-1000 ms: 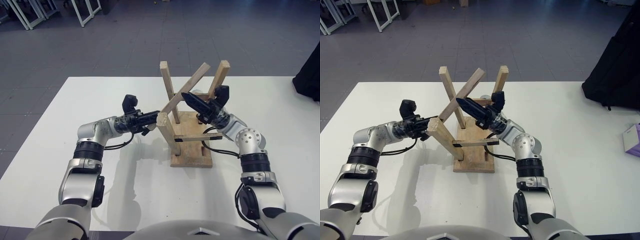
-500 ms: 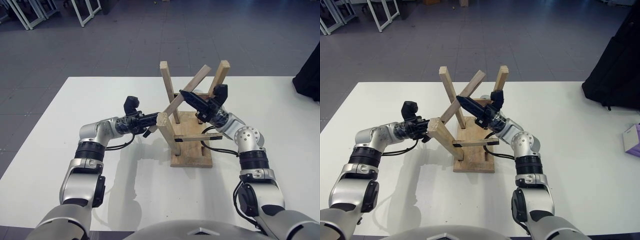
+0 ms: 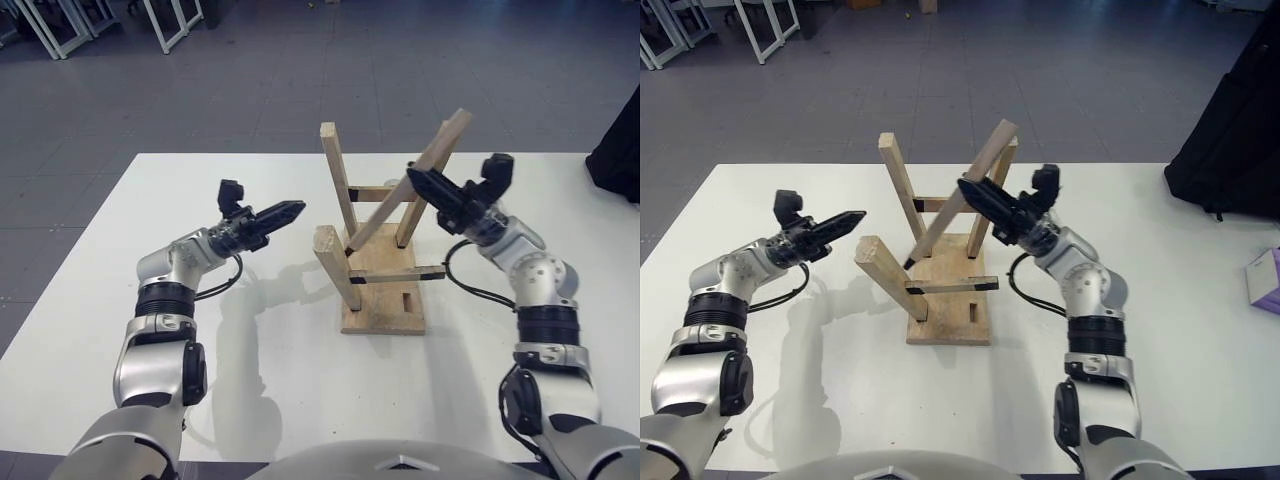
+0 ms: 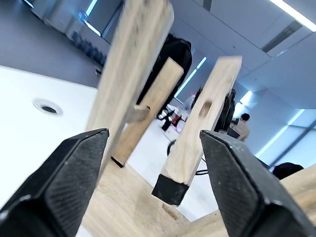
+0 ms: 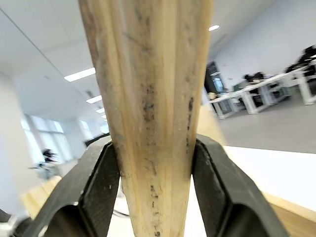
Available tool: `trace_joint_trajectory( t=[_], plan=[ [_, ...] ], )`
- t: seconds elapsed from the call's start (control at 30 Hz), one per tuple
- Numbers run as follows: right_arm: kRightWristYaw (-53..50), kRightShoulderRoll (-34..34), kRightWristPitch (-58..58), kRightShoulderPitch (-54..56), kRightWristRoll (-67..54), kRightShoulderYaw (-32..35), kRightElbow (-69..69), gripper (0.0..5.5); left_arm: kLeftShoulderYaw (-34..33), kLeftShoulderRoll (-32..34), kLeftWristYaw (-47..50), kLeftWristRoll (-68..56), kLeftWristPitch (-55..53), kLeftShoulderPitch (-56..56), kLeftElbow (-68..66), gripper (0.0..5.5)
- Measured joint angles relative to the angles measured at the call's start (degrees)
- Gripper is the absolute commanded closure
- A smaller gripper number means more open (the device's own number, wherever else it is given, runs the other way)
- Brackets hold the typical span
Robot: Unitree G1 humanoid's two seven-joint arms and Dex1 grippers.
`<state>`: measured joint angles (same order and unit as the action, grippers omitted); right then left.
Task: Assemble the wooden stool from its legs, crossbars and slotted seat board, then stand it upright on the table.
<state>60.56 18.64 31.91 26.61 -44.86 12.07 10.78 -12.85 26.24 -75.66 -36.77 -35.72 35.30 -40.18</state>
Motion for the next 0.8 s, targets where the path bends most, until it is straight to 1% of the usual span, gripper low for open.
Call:
trace_joint_trajectory(
  t=[0.2,0.27,0.4,0.57,0.8],
  plan=[
    [6.55,11.63,-0.03,-9.06,1.98,0.99,-3.65,3.47,-3.47,0.38,1.49,-2.63,-1.78,-7.0,7.71,2.08],
    [8.81,14.07,-0.49,-10.56,2.38,0.99,-4.03,3.48,-4.29,0.39,2.05,-3.64,-2.82,-8.9,10.34,2.08],
    [12.57,17.06,-1.64,-13.43,4.4,-1.76,-5.18,3.5,-5.89,1.0,3.52,-5.65,-5.2,-10.53,13.06,2.08],
    [14.52,19.4,-3.34,-13.56,6.32,-3.2,-6.49,3.5,-5.95,1.29,5.08,-5.87,-6.45,-11.07,14.91,2.08],
    [17.89,27.34,-1.0,-10.26,6.45,-3.17,-9.79,3.5,-7.9,1.1,7.85,-8.11,-6.52,-15.15,20.42,2.08]
  ],
)
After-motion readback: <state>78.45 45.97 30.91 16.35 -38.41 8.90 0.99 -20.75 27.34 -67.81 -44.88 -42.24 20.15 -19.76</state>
